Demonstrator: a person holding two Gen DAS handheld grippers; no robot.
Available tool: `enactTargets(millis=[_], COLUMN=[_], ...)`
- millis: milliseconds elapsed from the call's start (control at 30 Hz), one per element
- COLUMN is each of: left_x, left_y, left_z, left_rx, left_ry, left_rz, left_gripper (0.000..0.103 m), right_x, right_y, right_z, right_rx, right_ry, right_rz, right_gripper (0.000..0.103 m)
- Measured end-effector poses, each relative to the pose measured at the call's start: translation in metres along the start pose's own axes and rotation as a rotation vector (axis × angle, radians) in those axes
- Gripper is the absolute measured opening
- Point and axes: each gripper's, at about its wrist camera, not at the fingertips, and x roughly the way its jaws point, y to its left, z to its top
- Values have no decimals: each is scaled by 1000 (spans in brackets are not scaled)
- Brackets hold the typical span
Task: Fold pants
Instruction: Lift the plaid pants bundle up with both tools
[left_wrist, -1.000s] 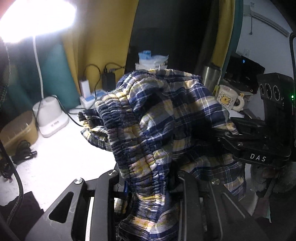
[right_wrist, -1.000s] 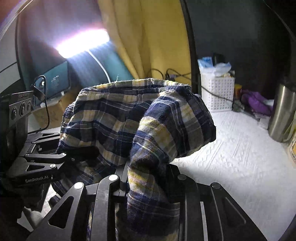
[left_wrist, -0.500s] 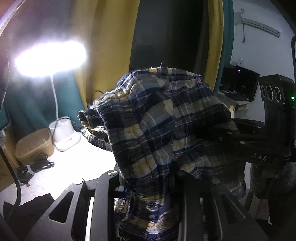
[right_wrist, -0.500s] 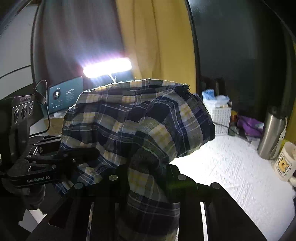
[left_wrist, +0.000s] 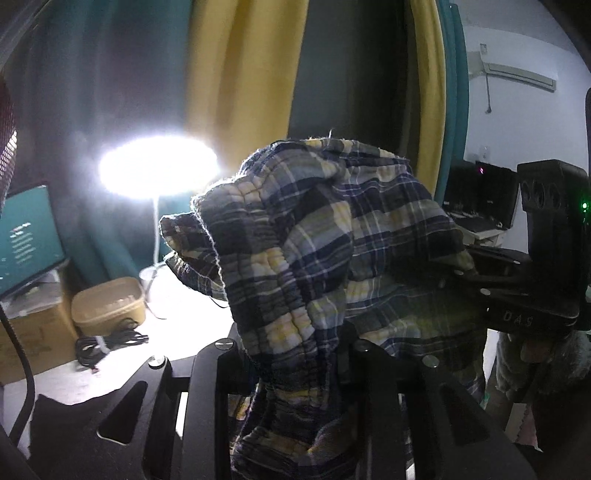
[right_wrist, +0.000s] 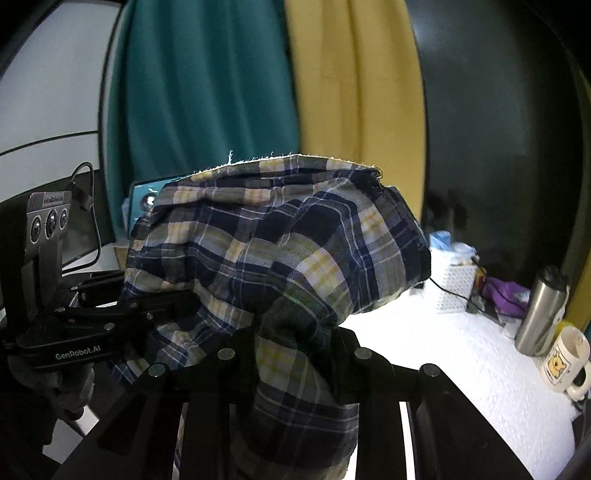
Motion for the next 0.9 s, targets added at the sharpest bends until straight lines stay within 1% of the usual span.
enactTargets(millis=[233,433,500,600,700,900], left_x=[-37,-59,-64,-62,-54,-31], left_y=[22,46,51,61,75,90], left_z=[-11,-27,-31,-39,-48,-71], left_rx=[-16,-51,-55,-71,-108,-142], left_ry=[-23,2,12,45,87,162], left_rz=[67,119,134,145,143,137], left_gripper=[25,25,25,25,25,25], right_x=[15,36,43,63,83,132], right_y=[27,56,59,64,70,68], right_z=[4,0,-1,-6,-15,-31], right_rx=[-30,-47,-44,-31,-18,14], right_ry=[-2,17,23,48,87,164], right_rz=[63,125,138,150,160,165], right_gripper=[27,27,27,27,27,27])
